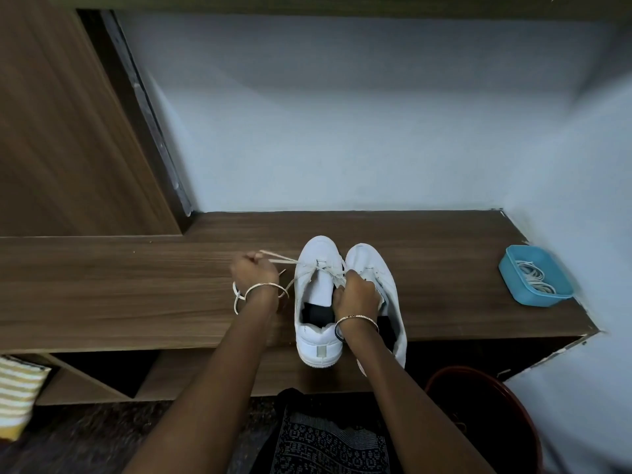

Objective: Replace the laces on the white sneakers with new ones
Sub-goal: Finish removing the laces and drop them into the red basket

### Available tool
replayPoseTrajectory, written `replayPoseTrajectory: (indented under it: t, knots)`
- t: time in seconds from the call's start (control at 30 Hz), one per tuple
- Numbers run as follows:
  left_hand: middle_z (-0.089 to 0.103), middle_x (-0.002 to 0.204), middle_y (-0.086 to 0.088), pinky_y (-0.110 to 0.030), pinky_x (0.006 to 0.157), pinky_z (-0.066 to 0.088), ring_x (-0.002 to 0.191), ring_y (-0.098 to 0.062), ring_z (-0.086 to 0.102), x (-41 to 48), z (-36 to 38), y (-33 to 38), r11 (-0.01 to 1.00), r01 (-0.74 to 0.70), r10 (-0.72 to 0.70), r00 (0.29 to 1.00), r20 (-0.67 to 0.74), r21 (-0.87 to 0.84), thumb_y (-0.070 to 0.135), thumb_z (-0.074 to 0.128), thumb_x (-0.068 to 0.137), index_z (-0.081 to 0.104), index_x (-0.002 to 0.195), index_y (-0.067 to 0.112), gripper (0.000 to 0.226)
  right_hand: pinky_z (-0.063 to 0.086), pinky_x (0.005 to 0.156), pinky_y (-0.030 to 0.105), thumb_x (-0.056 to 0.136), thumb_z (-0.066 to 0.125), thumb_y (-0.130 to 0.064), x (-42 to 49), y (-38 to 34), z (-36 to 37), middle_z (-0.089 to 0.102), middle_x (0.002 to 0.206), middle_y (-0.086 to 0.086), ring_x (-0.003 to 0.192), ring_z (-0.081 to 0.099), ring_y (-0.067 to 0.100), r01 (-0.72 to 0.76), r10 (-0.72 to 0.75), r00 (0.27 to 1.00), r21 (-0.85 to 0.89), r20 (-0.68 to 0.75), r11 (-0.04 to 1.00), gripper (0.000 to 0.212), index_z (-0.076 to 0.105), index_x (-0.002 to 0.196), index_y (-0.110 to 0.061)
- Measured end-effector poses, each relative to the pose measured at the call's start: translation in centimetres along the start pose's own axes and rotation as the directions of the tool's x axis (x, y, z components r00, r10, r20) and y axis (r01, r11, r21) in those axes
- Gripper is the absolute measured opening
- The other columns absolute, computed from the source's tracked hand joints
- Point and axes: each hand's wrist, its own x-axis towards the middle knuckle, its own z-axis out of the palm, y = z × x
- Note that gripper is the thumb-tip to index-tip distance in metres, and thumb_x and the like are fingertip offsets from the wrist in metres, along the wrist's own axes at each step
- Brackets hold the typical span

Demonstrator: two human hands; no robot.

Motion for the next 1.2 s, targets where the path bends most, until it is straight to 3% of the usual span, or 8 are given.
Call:
replayPoseTrajectory:
  t: [0.1, 0.2, 0.3, 0.5, 0.7, 0.93, 1.07, 1.2]
  knots:
    - [0.063, 0.118, -0.02, -0.045, 0.093, 0.047, 0.111, -0.042, 0.059, -0.2, -1.0, -0.6, 0.977, 0.177, -0.174, 0.984, -0.032, 0.122, 0.016, 0.054, 0.092, 0.066, 0.1, 0.006, 0.017, 0.047, 0.082, 0.037, 0.094, 0.05, -0.01, 0.0, 0.0, -0.1, 0.069, 0.106, 0.019, 0.105, 0.063, 0.036, 0.003, -0.003, 1.0, -0.008, -0.005, 1.0, 0.021, 0.06, 0.112, -0.003]
    - [0.06, 0.116, -0.018, -0.043, 0.084, 0.046, 0.106, -0.042, 0.058, -1.4, -1.2, -0.2, 0.916, -0.215, 0.212, 0.976, 0.045, 0.337, 0.016, 0.056, 0.089, 0.067, 0.102, 0.009, 0.018, 0.047, 0.082, 0.036, 0.095, 0.049, -0.01, 0.0, 0.0, -0.1, 0.068, 0.107, 0.018, 0.105, 0.062, 0.035, -0.001, 0.001, 1.0, -0.018, -0.002, 1.0, 0.021, 0.059, 0.112, -0.003]
    - [0.062, 0.114, -0.011, -0.042, 0.079, 0.046, 0.101, -0.038, 0.058, -2.2, -0.1, 0.6, 0.662, -0.674, 0.588, 0.739, 0.33, 0.328, 0.029, 0.057, 0.083, 0.073, 0.091, 0.018, 0.021, 0.046, 0.08, 0.036, 0.095, 0.049, -0.01, -0.1, 0.0, -0.1, 0.068, 0.106, 0.019, 0.104, 0.062, 0.036, -0.004, 0.004, 1.0, -0.01, -0.006, 1.0, 0.02, 0.059, 0.111, -0.003]
    - [0.05, 0.139, 0.004, -0.043, 0.094, 0.03, 0.132, -0.025, 0.04, -3.7, 2.1, 1.4, 0.213, -0.83, 0.491, 0.547, 0.677, 0.516, 0.03, 0.06, 0.083, 0.075, 0.1, 0.028, 0.022, 0.047, 0.082, 0.037, 0.094, 0.05, -0.013, -0.1, -0.1, -0.2, 0.069, 0.105, 0.018, 0.103, 0.063, 0.035, -0.022, 0.023, 1.0, 0.024, -0.003, 0.999, 0.02, 0.06, 0.108, -0.004]
    - [0.069, 0.1, 0.001, -0.039, 0.077, 0.03, 0.098, -0.027, 0.061, -3.4, 2.6, 0.6, 0.077, -0.805, 0.53, 0.533, 0.66, 0.589, 0.026, 0.083, 0.061, 0.072, 0.063, 0.025, 0.012, 0.047, 0.082, 0.038, 0.092, 0.049, -0.011, -0.1, 0.1, -0.2, 0.068, 0.104, 0.017, 0.102, 0.063, 0.035, -0.011, 0.011, 1.0, 0.031, -0.002, 0.999, 0.019, 0.06, 0.107, -0.004]
    - [0.063, 0.109, 0.0, -0.043, 0.085, 0.032, 0.105, -0.029, 0.058, -3.7, 2.5, 0.5, 0.435, -0.684, 0.567, 0.713, 0.412, 0.586, 0.022, 0.068, 0.08, 0.067, 0.089, 0.022, 0.01, 0.048, 0.084, 0.038, 0.093, 0.049, -0.012, 0.0, 0.1, -0.2, 0.069, 0.104, 0.018, 0.104, 0.063, 0.036, -0.022, 0.022, 1.0, 0.04, 0.01, 0.999, 0.021, 0.06, 0.109, -0.005]
    - [0.06, 0.116, -0.016, -0.047, 0.086, 0.043, 0.109, -0.04, 0.057, -1.8, 0.6, -0.2, 0.863, -0.279, 0.257, 0.96, 0.11, 0.421, 0.015, 0.053, 0.092, 0.062, 0.103, 0.008, 0.016, 0.047, 0.086, 0.038, 0.094, 0.049, -0.013, 0.1, 0.3, -0.2, 0.068, 0.109, 0.017, 0.107, 0.062, 0.035, -0.011, 0.011, 1.0, 0.014, 0.017, 1.0, 0.024, 0.059, 0.114, -0.006]
    - [0.063, 0.119, -0.02, -0.041, 0.09, 0.044, 0.113, -0.041, 0.058, -0.4, -1.2, -2.2, 0.979, 0.104, -0.109, 0.994, 0.02, 0.176, 0.013, 0.052, 0.094, 0.061, 0.103, 0.006, 0.015, 0.046, 0.085, 0.037, 0.095, 0.049, -0.014, 0.1, 0.4, -0.4, 0.068, 0.11, 0.016, 0.108, 0.061, 0.034, -0.004, 0.004, 1.0, -0.008, 0.022, 1.0, 0.024, 0.058, 0.116, -0.007]
